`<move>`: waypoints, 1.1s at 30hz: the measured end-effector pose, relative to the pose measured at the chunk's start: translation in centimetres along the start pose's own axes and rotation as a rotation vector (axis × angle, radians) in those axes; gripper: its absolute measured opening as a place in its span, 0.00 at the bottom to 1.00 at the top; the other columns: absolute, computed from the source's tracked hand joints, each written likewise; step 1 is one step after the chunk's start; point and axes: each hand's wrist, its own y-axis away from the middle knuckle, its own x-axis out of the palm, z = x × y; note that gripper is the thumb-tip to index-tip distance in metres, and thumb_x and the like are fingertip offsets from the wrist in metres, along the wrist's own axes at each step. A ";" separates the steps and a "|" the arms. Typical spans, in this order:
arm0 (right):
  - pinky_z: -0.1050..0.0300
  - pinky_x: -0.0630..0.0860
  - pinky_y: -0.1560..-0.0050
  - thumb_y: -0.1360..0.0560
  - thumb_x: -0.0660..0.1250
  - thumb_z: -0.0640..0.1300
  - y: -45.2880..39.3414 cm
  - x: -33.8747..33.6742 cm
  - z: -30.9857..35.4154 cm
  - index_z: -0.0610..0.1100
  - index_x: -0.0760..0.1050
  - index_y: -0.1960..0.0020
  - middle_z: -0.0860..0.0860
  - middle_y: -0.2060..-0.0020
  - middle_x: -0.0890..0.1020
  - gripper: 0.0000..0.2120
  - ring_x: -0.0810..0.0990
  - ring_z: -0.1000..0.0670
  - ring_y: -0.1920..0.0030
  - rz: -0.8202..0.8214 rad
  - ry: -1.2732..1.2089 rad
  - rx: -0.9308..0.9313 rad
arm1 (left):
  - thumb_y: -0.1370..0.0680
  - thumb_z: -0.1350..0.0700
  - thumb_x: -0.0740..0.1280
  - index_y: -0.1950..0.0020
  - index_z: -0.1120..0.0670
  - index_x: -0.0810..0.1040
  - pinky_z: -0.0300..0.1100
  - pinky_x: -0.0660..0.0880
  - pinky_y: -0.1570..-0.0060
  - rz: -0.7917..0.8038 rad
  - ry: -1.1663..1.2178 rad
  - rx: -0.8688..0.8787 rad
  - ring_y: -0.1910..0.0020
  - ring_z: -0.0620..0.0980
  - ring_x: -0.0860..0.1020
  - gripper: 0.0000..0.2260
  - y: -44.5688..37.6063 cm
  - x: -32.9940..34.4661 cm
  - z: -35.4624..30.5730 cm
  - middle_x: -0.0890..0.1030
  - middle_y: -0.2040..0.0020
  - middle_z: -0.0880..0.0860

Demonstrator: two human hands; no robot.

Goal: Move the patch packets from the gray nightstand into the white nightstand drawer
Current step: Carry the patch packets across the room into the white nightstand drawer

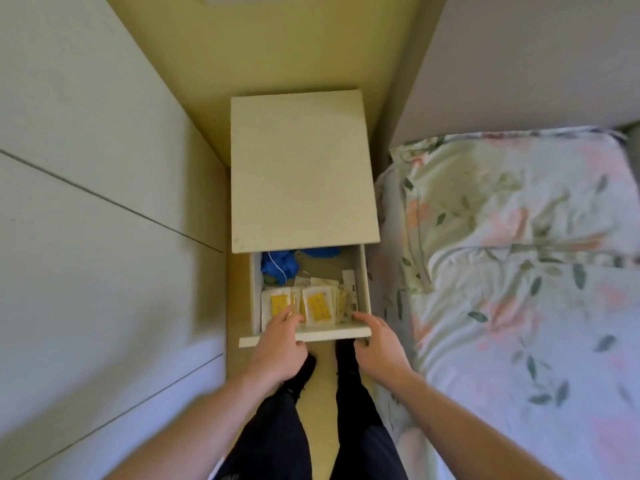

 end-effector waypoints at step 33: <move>0.59 0.62 0.23 0.20 0.68 0.53 75.2 18.4 -34.3 0.58 0.65 0.23 0.61 0.24 0.67 0.27 0.65 0.58 0.24 -1.167 -0.612 0.495 | 0.21 0.51 0.64 0.23 0.40 0.64 0.48 0.56 0.21 0.486 -0.857 1.448 0.21 0.47 0.58 0.26 60.1 34.6 -19.2 0.55 0.18 0.42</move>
